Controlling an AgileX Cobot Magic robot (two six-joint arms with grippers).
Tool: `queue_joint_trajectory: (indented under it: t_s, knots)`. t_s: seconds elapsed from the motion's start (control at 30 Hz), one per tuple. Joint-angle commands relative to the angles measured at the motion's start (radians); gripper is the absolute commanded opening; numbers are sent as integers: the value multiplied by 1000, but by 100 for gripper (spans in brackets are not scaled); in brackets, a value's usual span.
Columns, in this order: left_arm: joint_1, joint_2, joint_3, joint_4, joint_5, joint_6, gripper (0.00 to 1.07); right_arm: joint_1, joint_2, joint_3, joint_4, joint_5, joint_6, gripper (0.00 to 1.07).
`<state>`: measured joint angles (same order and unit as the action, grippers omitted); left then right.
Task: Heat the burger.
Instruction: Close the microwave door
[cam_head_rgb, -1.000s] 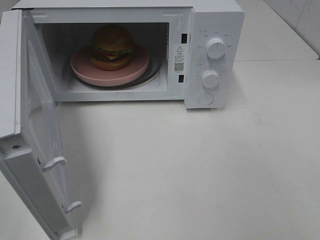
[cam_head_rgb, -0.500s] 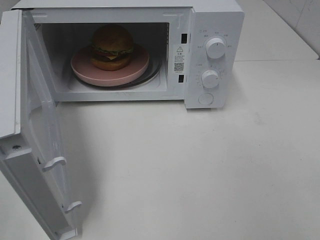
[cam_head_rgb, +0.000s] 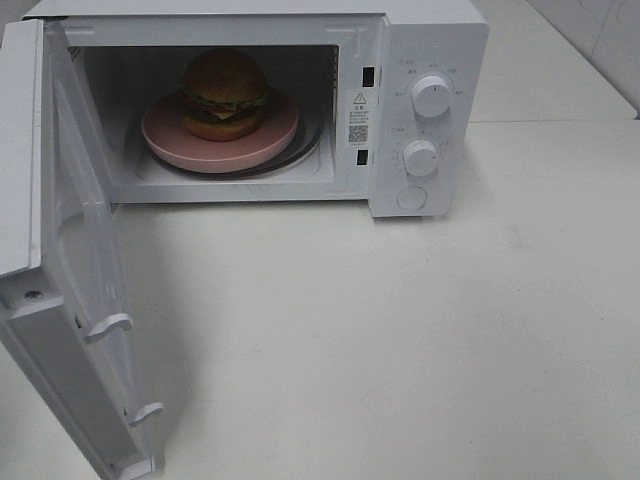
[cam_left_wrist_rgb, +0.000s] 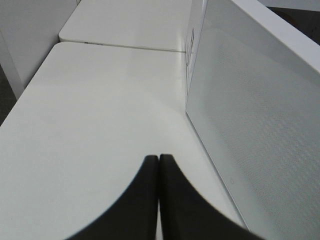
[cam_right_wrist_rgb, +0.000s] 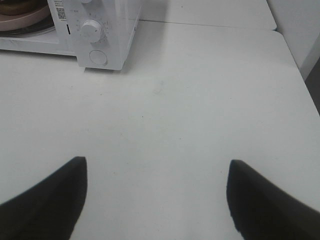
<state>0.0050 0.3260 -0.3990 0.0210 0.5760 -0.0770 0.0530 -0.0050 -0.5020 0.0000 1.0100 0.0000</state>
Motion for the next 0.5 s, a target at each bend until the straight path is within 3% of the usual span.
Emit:
queue_joint_trajectory:
  t_s: [0.03,0.17,0.2,0.5]
  knots:
    - [-4,55,50,-9,-196,-6,0,-6,-26,3,0,-18,-9,76]
    - [-4,113,106,-21,-402,-6,0,-6,-26,3,0,-18,-9,76]
    - [-4,159,135,-21,-542,-5,0,-6,-26,3,0,-18,-9,76]
    - [-5,370,176,3,-884,-6,0,-6,-26,3,0,-18,-9,76]
